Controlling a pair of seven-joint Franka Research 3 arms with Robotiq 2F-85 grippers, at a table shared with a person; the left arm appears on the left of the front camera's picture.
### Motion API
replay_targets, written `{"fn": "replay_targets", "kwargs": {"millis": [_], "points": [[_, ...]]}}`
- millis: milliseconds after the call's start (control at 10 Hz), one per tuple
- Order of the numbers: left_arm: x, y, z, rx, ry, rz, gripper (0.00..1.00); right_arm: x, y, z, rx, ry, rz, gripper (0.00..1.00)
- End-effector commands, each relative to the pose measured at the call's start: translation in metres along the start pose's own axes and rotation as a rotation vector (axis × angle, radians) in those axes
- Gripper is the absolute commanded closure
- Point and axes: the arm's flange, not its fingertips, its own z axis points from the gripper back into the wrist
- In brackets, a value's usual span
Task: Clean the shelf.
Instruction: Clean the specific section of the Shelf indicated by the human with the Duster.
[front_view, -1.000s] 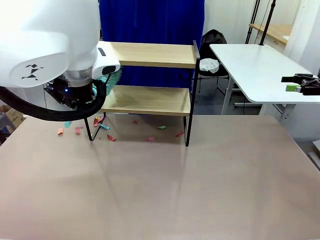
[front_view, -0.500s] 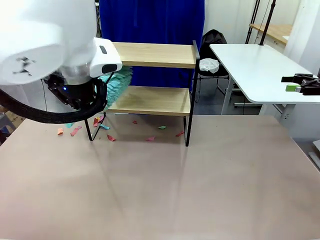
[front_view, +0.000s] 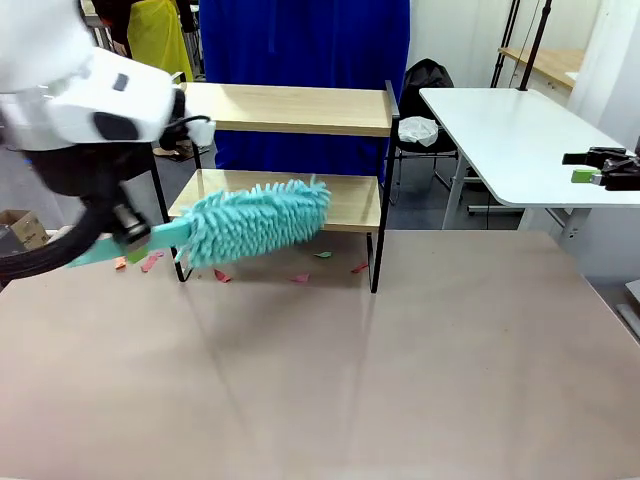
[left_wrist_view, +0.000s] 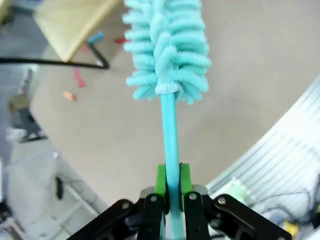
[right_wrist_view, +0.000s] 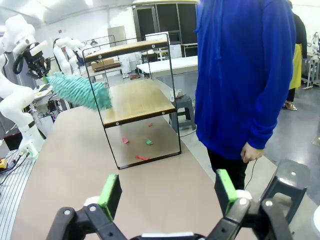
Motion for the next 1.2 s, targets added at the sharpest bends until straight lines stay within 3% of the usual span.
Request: {"fn": "replay_targets", "kwargs": {"millis": [0,200,500,700,800,900,1100], "points": [[-0.041,0.011,0.01,-0.055,0.022,-0.195,0.87,0.003,0.001,-0.001,0.0,-0.002,0.004,0.0],[-0.077,0.013,0.015,-0.106,0.038,-0.271,0.87,0.003,0.001,-0.001,0.0,-0.002,0.004,0.0],[-0.11,0.011,-0.001,-0.112,0.15,-0.394,0.87,0.003,0.001,-0.001,0.0,-0.002,0.004,0.0],[-0.119,0.01,-0.004,-0.102,0.167,-0.408,0.87,0.003,0.001,-0.001,0.0,-0.002,0.004,0.0],[-0.12,0.012,-0.011,-0.018,0.16,-0.34,0.87,0.003,0.001,-0.001,0.0,-0.002,0.004,0.0],[-0.113,0.004,-0.005,-0.118,0.181,-0.381,0.87,0.003,0.001,-0.001,0.0,-0.002,0.004,0.0],[-0.113,0.004,-0.005,-0.118,0.181,-0.381,0.87,0.003,0.001,-0.001,0.0,-0.002,0.004,0.0]]}}
